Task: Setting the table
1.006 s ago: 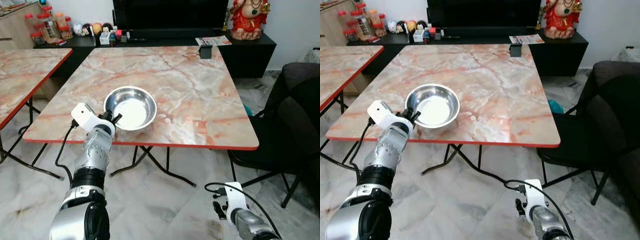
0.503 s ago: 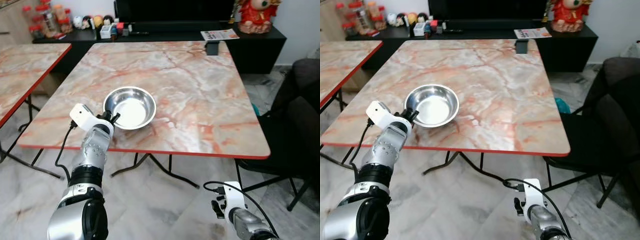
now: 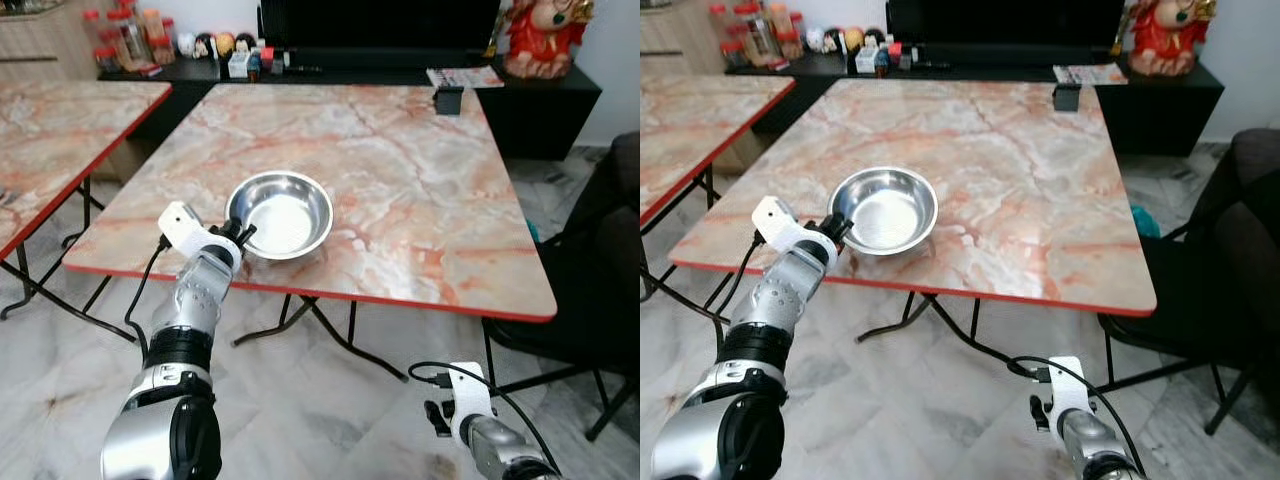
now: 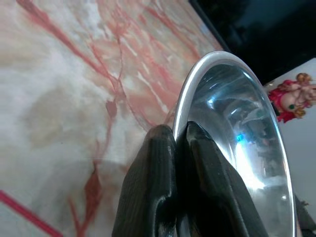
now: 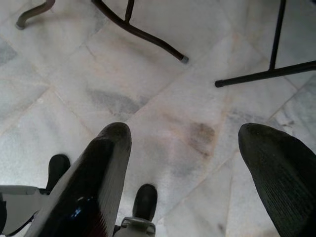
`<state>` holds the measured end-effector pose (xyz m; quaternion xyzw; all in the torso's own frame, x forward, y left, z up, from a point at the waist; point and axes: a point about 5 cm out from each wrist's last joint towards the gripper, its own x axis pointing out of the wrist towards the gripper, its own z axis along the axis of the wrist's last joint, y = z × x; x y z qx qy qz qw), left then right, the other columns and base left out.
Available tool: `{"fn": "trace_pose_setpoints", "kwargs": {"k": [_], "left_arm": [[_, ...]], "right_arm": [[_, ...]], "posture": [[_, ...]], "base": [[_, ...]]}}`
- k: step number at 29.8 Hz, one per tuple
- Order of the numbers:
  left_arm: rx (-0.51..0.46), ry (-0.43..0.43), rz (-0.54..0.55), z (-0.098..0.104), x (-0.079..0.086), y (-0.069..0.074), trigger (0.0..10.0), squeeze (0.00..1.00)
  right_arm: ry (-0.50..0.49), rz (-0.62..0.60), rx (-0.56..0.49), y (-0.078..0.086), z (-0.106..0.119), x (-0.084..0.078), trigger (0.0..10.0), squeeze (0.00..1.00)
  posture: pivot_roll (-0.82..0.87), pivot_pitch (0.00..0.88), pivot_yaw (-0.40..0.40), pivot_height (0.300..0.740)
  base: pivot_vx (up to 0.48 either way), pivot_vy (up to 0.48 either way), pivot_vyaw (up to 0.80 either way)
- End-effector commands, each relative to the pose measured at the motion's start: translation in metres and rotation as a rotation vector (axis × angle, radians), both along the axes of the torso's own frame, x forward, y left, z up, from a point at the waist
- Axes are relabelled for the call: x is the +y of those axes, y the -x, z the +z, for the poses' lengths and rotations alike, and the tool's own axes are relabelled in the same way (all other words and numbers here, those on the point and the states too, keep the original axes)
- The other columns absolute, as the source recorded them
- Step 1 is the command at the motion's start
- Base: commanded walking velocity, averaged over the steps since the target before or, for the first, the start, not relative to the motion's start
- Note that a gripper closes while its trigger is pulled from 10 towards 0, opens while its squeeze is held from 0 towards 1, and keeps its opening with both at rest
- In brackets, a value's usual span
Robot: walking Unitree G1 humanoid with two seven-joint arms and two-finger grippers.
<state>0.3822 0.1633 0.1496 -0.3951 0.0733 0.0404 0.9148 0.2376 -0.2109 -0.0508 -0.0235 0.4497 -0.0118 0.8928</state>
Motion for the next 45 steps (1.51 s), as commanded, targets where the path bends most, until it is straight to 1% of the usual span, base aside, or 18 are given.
{"fn": "trace_pose_setpoints", "kwargs": {"k": [1, 3, 19, 24, 35, 40, 45], "left_arm": [[-0.033, -0.003, 0.0, 0.0076, 0.0036, -0.0011, 10.0, 0.0], [-0.035, -0.007, -0.008, 0.0083, 0.0032, -0.0012, 10.0, 0.0], [-0.04, -0.019, -0.014, 0.0113, 0.001, -0.0024, 10.0, 0.0], [-0.041, -0.021, -0.012, 0.0119, 0.0013, -0.0028, 10.0, 0.0], [-0.038, -0.024, -0.016, 0.012, 0.0019, -0.0027, 10.0, 0.0], [-0.036, -0.023, -0.02, 0.0117, 0.0012, -0.0026, 10.0, 0.0], [-0.037, -0.024, -0.022, 0.0115, 0.0009, -0.0025, 10.0, 0.0]], "right_arm": [[-0.001, 0.001, 0.006, -0.0001, 0.0, 0.0002, 10.0, 0.0], [-0.015, 0.003, 0.009, 0.0001, -0.0002, 0.0011, 10.0, 0.0], [-0.02, -0.001, 0.003, -0.0006, 0.0002, 0.0014, 10.0, 0.0], [-0.026, 0.002, 0.011, -0.0002, -0.0002, 0.0021, 10.0, 0.0], [-0.029, 0.004, 0.014, -0.0002, -0.0004, 0.0032, 10.0, 0.0], [-0.037, 0.008, 0.015, -0.0002, -0.0005, 0.004, 10.0, 0.0], [-0.034, -0.006, 0.004, -0.0005, -0.0004, 0.0039, 10.0, 0.0]], "posture": [[-0.04, 0.023, 0.023, 0.74], [-0.03, 0.025, 0.024, 0.74], [-0.04, 0.021, 0.026, 0.74], [-0.04, 0.021, 0.027, 0.74], [-0.03, 0.023, 0.033, 0.74], [-0.03, 0.023, 0.033, 0.74], [-0.03, 0.024, 0.036, 0.74]], "base": [[0.0, 0.0, 0.0], [0.0, 0.0, 0.0], [0.0, 0.0, 0.0], [0.0, 0.0, -0.44], [0.0, 0.0, 0.0], [0.0, 0.0, -0.45], [0.148, 0.0, 0.0]]}}
